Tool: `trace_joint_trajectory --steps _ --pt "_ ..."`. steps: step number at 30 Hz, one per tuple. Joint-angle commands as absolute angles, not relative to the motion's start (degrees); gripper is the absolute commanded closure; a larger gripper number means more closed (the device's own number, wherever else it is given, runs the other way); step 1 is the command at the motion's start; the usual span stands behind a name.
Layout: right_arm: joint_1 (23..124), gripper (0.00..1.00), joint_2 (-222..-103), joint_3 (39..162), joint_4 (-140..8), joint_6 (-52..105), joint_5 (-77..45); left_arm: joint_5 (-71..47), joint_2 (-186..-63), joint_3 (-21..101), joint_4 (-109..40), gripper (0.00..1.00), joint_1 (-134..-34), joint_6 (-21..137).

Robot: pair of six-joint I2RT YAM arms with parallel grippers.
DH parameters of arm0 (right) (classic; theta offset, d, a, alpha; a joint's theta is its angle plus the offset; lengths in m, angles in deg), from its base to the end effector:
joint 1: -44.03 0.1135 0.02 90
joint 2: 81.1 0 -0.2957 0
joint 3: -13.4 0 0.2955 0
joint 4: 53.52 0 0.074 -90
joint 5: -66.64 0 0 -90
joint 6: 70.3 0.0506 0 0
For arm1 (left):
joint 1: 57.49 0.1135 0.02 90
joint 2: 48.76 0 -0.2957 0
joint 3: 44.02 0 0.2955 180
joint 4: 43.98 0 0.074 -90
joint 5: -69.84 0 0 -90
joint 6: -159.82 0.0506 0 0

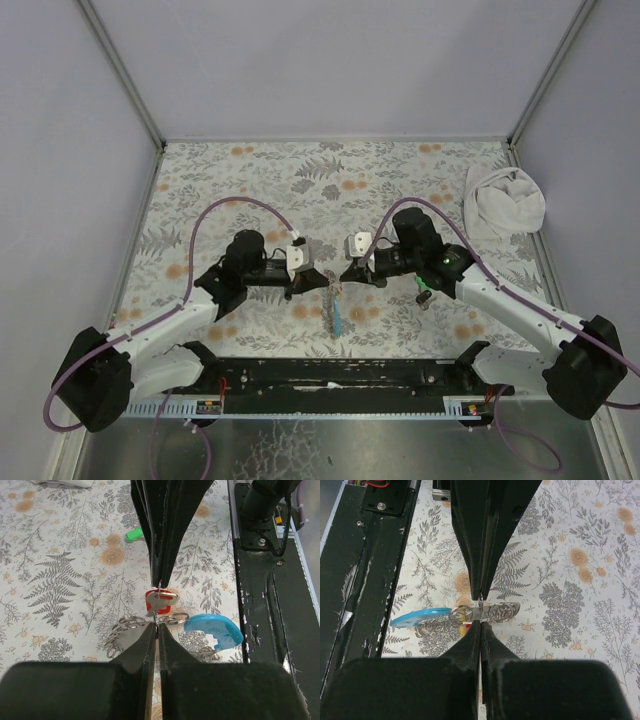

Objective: Put the keys on the keyring

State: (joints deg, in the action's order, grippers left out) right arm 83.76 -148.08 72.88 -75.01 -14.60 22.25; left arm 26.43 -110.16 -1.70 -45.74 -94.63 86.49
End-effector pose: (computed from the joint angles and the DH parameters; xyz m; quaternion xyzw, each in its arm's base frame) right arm 0.2022 0.2151 0.2941 -0.6352 0.5157 0.3557 0.4516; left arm 0.1863 -0.1872 0.2441 0.5438 0.5537 -0.4102 0.4790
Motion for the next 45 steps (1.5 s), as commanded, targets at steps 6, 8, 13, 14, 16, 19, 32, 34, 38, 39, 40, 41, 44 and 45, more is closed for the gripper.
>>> trace_joint_trajectory --steps 6,8,13,14,16,19,32,34,38,39,40,41,44,45 --pt "84.69 1.0 -147.19 73.23 -74.05 -15.63 22.26 29.49 -111.43 0.76 -42.62 1.0 -94.84 88.75" --pt "84.96 1.0 -147.74 73.49 -74.55 -15.93 21.97 29.69 -111.25 0.78 -42.47 1.0 -94.84 88.89" --pt "85.39 1.0 -148.35 73.69 -74.66 -16.21 21.25 29.98 -110.92 0.57 -42.86 1.0 -94.84 88.56" --pt "85.49 1.0 -148.46 73.72 -74.72 -16.24 21.02 30.02 -110.9 0.56 -42.82 1.0 -94.84 88.52" --pt "85.6 1.0 -148.96 73.93 -74.71 -16.11 20.46 30.31 -111.11 0.66 -43.02 1.0 -94.84 88.33" --pt "85.84 1.0 -149.3 74.23 -75.06 -16.22 19.83 30.82 -110.99 0.6 -43.2 1.0 -94.86 88.15" --pt "86.28 1.0 -149.38 74.92 -76.57 -17.18 20.83 29.99 -111.18 0.13 -44.48 1.0 -94.86 87.17" --pt "86.3 1.0 -148.95 74.73 -76.42 -17.3 20.81 29.91 -111.3 0.24 -44.48 1.0 -94.84 87.14" --pt "86.31 1.0 -148.02 74.1 -75.12 -16.9 20.73 30.5 -111.61 0.39 -44.41 1.0 -94.83 87.27" --pt "86.31 1.0 -147.87 73.92 -74.9 -16.94 20.66 30.55 -111.6 0.46 -44.32 1.0 -94.84 87.3" --pt "86.26 1.0 -147.74 73.89 -74.78 -16.94 20.7 30.63 -111.65 0.47 -44.35 1.0 -94.87 87.24" --pt "86.3 1.0 -147.56 73.89 -74.68 -16.9 20.87 30.62 -111.72 0.48 -44.39 1.0 -94.84 87.23" --pt "86.31 1.0 -147.54 73.84 -74.37 -16.93 21.31 30.71 -112.08 0.6 -44.45 1.0 -94.85 87.26" --pt "86.31 1.0 -147.61 73.83 -74.5 -16.94 21.49 30.82 -112.04 0.64 -44.42 1.0 -94.88 87.23"
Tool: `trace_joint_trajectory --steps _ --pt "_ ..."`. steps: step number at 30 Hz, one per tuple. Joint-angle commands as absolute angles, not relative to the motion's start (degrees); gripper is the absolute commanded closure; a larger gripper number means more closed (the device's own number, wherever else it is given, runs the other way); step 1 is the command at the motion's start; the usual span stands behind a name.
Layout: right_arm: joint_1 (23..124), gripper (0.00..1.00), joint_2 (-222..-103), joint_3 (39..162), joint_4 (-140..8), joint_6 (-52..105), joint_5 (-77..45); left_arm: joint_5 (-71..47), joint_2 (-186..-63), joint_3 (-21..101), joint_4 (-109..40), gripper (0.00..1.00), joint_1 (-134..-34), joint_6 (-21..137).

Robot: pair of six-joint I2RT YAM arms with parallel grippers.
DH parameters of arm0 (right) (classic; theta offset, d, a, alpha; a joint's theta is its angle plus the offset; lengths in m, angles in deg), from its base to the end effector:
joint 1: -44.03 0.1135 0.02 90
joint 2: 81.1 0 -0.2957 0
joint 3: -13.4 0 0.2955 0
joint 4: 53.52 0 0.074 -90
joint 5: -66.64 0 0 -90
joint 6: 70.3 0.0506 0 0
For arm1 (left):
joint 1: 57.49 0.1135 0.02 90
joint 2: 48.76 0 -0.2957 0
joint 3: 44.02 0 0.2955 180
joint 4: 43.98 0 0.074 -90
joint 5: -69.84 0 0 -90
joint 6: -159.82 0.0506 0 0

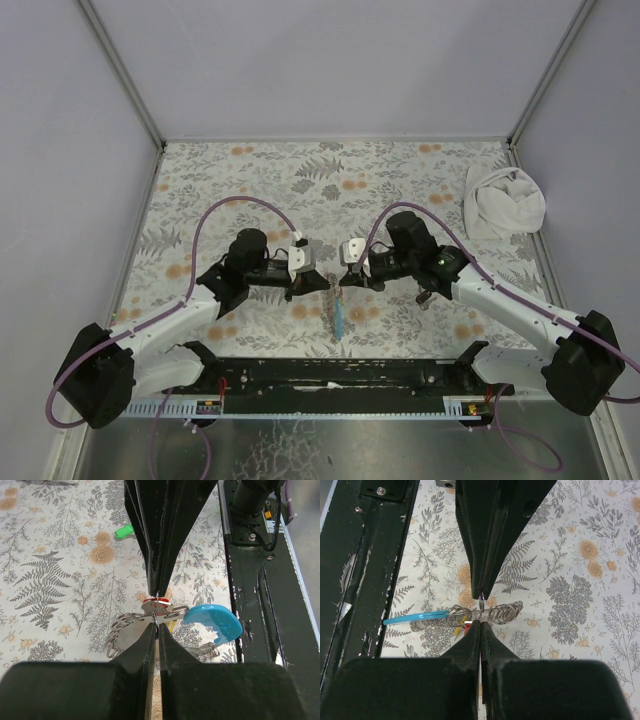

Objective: Put the keys on the keyring

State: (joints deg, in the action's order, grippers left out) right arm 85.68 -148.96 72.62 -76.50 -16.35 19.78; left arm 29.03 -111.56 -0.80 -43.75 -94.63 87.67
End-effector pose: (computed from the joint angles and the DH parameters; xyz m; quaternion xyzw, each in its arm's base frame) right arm 0.1976 0.2220 0.2849 -0.6489 0.5198 0.3427 0.4373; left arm 0.1873 -0.1899 0.2412 0.5557 0.5495 -0.4233 0.4583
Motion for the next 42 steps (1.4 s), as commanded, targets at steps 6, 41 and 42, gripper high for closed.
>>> trace_joint_trajectory --steps 6,41,42 --pt "86.3 1.0 -148.45 74.34 -75.23 -17.36 22.48 30.72 -112.05 0.59 -44.74 1.0 -94.84 87.23" --pt "86.3 1.0 -150.71 76.03 -77.81 -17.63 23.38 30.82 -112.06 0.48 -45.09 1.0 -94.84 87.03" --pt "86.26 1.0 -150.71 76.11 -77.81 -17.65 23.44 30.89 -112.19 0.48 -45.1 1.0 -94.85 87.03"
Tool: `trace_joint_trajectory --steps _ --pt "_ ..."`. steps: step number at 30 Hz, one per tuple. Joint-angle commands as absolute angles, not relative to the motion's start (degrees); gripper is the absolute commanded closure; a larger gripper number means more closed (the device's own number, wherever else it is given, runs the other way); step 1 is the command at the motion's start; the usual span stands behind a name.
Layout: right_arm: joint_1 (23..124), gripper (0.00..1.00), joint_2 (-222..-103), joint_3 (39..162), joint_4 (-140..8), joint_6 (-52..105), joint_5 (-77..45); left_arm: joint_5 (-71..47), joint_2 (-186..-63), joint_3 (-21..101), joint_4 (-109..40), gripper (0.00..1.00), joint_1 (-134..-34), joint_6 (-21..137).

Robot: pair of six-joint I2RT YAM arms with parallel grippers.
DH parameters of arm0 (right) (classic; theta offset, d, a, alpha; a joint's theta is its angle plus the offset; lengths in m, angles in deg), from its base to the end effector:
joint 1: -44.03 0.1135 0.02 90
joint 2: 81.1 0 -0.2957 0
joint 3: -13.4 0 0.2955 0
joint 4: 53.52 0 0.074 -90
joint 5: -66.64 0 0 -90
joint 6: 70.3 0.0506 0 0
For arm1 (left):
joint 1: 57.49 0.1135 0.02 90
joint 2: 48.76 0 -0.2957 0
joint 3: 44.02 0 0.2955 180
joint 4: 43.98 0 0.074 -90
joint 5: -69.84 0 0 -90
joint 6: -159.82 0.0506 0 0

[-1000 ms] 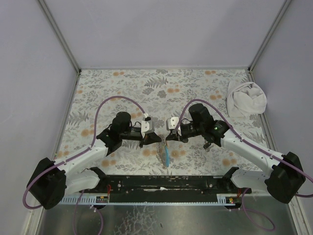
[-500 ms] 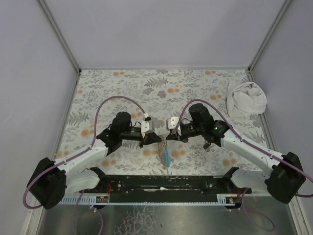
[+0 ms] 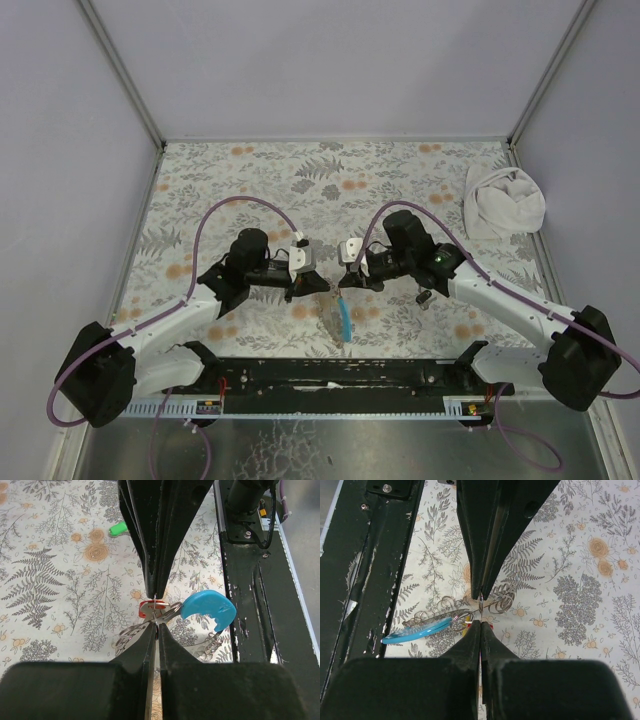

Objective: Put the keys on the keyring

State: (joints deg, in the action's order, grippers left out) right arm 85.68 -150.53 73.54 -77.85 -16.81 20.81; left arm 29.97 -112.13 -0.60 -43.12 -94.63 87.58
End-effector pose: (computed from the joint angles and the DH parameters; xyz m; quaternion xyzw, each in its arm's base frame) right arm 0.2004 0.2254 0.2816 -0.6527 0.5220 0.3507 0.4224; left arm 0.1876 -0.1908 0.2392 0.5572 0.5508 -0.4303 0.4483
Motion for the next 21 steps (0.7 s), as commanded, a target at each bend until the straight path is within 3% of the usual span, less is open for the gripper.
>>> trace_joint_trajectory --steps 1,21 --pt "86.29 1.0 -150.79 76.16 -77.72 -17.55 23.53 30.92 -112.16 0.53 -45.17 1.0 -94.87 86.98" --pt "86.35 1.0 -151.09 75.96 -74.12 -14.72 25.75 29.93 -112.12 -0.68 -48.75 1.0 -94.86 84.69"
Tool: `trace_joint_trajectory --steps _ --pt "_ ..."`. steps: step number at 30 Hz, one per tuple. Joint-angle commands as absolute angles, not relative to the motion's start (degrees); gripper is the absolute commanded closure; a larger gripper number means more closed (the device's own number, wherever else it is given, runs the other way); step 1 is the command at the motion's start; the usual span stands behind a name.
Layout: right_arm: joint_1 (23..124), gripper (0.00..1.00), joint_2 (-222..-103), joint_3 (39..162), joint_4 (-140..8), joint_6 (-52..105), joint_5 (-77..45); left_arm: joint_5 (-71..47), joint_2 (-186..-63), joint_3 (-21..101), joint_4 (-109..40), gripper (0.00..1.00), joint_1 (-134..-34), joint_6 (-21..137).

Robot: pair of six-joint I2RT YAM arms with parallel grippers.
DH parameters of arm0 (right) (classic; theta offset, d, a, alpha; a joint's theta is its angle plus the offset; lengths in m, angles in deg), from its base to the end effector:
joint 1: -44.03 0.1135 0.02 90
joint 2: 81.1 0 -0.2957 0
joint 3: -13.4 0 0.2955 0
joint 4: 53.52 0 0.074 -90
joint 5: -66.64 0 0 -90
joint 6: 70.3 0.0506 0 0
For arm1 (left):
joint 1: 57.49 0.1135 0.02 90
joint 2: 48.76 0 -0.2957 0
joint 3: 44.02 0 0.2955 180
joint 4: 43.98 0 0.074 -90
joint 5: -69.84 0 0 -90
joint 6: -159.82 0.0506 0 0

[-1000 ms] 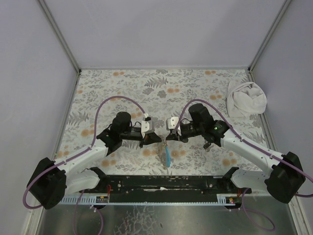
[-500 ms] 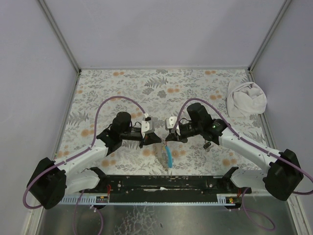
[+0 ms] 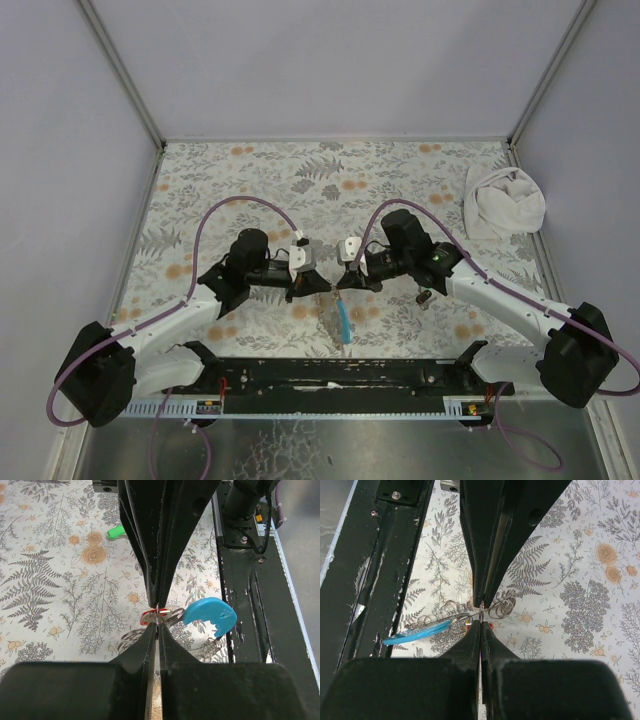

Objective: Put the keys on the keyring

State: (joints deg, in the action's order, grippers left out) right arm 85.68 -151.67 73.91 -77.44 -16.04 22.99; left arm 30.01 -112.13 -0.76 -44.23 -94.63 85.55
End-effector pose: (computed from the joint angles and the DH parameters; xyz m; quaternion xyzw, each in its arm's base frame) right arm 0.2020 0.2287 0.2799 -0.6517 0.5179 0.3692 0.4132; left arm 0.1878 -0.1910 0.2401 0.5481 0.5553 -0.4376 0.4469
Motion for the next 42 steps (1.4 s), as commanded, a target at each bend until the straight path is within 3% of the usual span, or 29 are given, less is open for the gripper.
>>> trace_joint_trajectory --steps 1,19,24,28,42 --pt "86.39 1.0 -151.02 75.92 -74.1 -14.67 25.67 29.67 -112.25 -0.42 -48.32 1.0 -94.91 84.72" --pt "86.75 0.99 -152.45 77.96 -76.67 -15.06 24.56 26.02 -112.51 0.33 -47.33 1.0 -96.21 84.16" --pt "86.7 0.8 -149.95 76.56 -76.4 -15.16 21.08 25.97 -111.59 -0.76 -48.59 1.0 -96.16 84.02" --pt "86.74 0.71 -147.02 74.66 -75.38 -14.6 18.6 26.23 -110.86 -1.27 -48.62 1.0 -96.14 84.23" --pt "86.72 0.69 -145.11 69.68 -72.55 -9.38 15.87 23.98 -110.09 -2.07 -49.59 1.0 -96.16 83.32"
